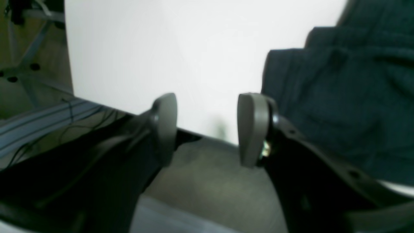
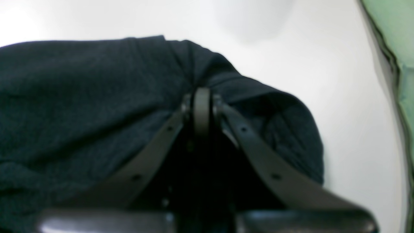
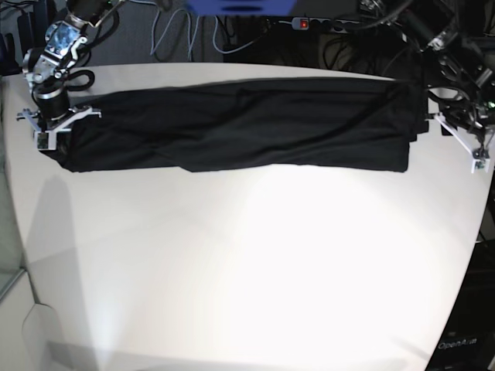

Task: Fold the T-shirt properly
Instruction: 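Hold both strip ends and pull them apart to straighten the strip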

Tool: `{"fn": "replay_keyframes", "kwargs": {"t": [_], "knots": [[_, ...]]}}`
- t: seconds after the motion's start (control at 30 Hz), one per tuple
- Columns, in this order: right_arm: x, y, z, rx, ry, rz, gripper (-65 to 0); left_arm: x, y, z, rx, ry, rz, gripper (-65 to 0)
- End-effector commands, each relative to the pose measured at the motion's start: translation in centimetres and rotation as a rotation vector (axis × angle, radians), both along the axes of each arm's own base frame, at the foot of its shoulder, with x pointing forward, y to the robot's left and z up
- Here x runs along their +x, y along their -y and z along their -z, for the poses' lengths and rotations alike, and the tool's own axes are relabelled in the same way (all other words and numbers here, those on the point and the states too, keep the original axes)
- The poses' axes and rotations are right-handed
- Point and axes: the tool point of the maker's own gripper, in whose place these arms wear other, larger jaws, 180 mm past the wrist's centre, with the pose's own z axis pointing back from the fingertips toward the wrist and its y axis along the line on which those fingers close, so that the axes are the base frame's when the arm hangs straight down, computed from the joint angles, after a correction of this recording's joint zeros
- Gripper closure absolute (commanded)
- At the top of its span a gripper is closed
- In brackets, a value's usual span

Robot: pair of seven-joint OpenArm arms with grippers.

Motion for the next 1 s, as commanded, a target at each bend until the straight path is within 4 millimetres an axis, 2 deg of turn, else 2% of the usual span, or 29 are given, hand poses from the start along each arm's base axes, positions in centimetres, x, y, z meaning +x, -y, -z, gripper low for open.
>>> {"fn": "replay_keyframes", "kwargs": {"t": [0.0,0.1,0.17,0.23,0.37,0.63,0.8,0.97], "knots": [[-2.2,0.2,2.5,-0.027,-0.161,-0.005,0.0,0.1,-0.3,0.0,-0.003,0.001,-0.006,-29.9],[-2.3,0.2,2.6,-0.027,-0.164,-0.005,0.0,-0.3,0.3,1.5,-0.048,-0.032,-0.012,-33.7],[-2.3,0.2,2.6,-0.027,-0.164,-0.005,0.0,-0.2,1.4,2.2,-0.079,-0.036,-0.009,-36.8],[-2.3,0.1,2.6,-0.026,-0.164,-0.006,0.0,0.0,2.1,2.2,-0.086,-0.028,-0.004,-38.6],[-2.3,0.0,2.6,-0.024,-0.164,-0.006,0.0,0.5,2.9,1.6,-0.09,0.005,0.001,-38.1],[-2.3,0.0,2.6,-0.024,-0.164,-0.006,0.0,2.4,5.3,0.7,-0.257,0.114,0.051,-38.2],[-2.3,0.0,2.6,-0.024,-0.164,-0.006,0.0,2.7,6.1,0.8,-0.274,0.117,0.07,-38.2],[-2.3,0.0,2.6,-0.024,-0.163,-0.006,0.0,1.6,7.4,4.3,-0.376,0.031,0.06,-38.3]]}}
